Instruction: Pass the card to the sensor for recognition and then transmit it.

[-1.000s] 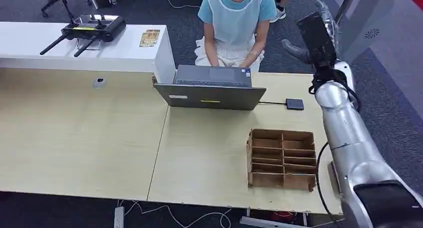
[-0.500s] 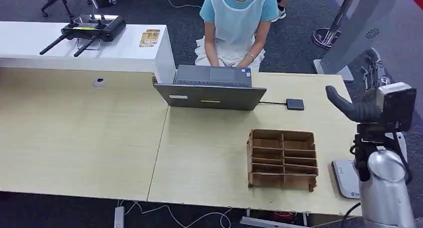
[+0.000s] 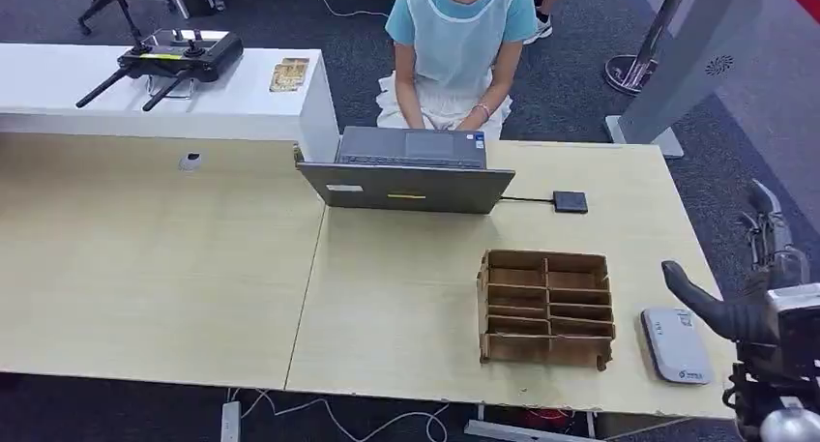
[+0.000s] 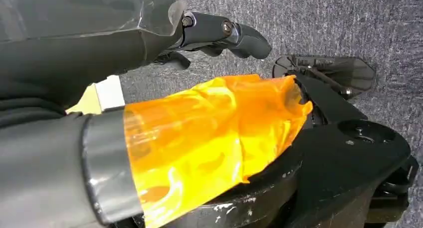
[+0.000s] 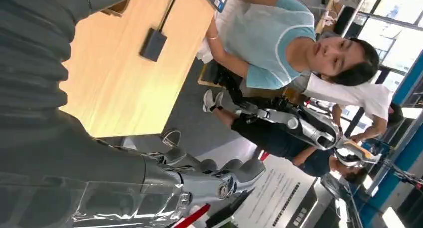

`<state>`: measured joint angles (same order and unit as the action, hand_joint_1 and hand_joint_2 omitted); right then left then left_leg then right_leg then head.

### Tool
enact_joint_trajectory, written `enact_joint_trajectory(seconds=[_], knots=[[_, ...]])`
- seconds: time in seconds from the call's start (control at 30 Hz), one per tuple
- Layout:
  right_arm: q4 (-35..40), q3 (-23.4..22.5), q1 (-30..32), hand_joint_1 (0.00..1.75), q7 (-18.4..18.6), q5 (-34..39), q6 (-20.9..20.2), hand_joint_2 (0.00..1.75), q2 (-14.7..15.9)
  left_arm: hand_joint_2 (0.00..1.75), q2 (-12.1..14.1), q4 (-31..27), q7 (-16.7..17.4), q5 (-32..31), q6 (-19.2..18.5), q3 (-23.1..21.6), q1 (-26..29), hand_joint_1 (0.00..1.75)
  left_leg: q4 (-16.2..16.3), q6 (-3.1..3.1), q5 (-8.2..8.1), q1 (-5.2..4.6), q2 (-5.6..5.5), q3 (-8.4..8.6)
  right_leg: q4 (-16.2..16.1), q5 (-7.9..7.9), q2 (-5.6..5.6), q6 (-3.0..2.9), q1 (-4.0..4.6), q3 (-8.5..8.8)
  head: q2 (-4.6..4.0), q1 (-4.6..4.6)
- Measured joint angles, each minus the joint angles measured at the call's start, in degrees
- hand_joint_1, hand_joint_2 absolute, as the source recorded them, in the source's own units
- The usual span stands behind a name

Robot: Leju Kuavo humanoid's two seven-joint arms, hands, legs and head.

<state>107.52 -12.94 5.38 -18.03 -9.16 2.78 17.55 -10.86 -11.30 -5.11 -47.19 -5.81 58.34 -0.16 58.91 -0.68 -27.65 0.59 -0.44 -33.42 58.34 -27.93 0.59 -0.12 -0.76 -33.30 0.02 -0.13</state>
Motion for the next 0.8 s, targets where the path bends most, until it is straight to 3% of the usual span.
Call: enact_joint_trajectory(seconds=[0.13, 0.27, 0.37, 0.6, 0.8], knots=[[2.36, 0.22, 4.57, 0.00, 0.17, -7.27, 1.74, 1.75, -0.55, 0.00, 0.00, -0.02, 0.04, -0.41, 0.24, 0.76, 0.01, 0.00, 0.00, 0.00, 0.00, 0.00, -0.03, -0.01, 0.00, -0.01, 0.03, 0.00, 0.00, 0.00, -0.02, -0.04], [4.24, 0.98, 9.55, 0.00, 4.79, -24.17, 11.33, 1.75, -1.40, 0.00, -0.18, -0.09, 0.79, -1.25, 0.24, 1.25, -0.03, 0.00, -0.02, -0.02, -0.02, 0.00, -0.03, -0.01, 0.01, -0.04, 0.02, -0.02, 0.00, -0.01, -0.02, -0.02], [4.98, 1.77, 12.81, 0.00, 7.84, -33.12, 15.91, 1.75, -1.97, 0.00, -0.24, -0.11, 1.22, -1.90, 0.24, 1.66, -0.05, 0.00, -0.03, -0.05, -0.09, 0.00, 0.01, -0.01, 0.00, -0.05, -0.01, -0.02, 0.00, -0.02, -0.02, -0.02], [6.60, 3.80, 16.80, 0.00, 13.38, -47.83, 20.07, 1.75, -1.73, 0.00, -0.13, -0.13, 1.79, -3.17, -0.26, 2.16, -0.14, 0.00, -0.03, -0.02, -0.10, 0.00, 0.09, 0.04, 0.01, -0.05, -0.07, -0.02, 0.00, 0.00, -0.02, 0.00], [7.50, 6.60, 18.84, 0.00, 19.65, -57.34, 20.85, 1.75, 1.49, 0.00, 0.26, -0.15, 1.97, -3.69, -0.35, 2.32, -0.36, 0.00, -0.03, -0.02, -0.10, -0.01, 0.12, 0.05, 0.01, -0.04, -0.08, -0.02, -0.01, 0.02, -0.02, -0.04]])
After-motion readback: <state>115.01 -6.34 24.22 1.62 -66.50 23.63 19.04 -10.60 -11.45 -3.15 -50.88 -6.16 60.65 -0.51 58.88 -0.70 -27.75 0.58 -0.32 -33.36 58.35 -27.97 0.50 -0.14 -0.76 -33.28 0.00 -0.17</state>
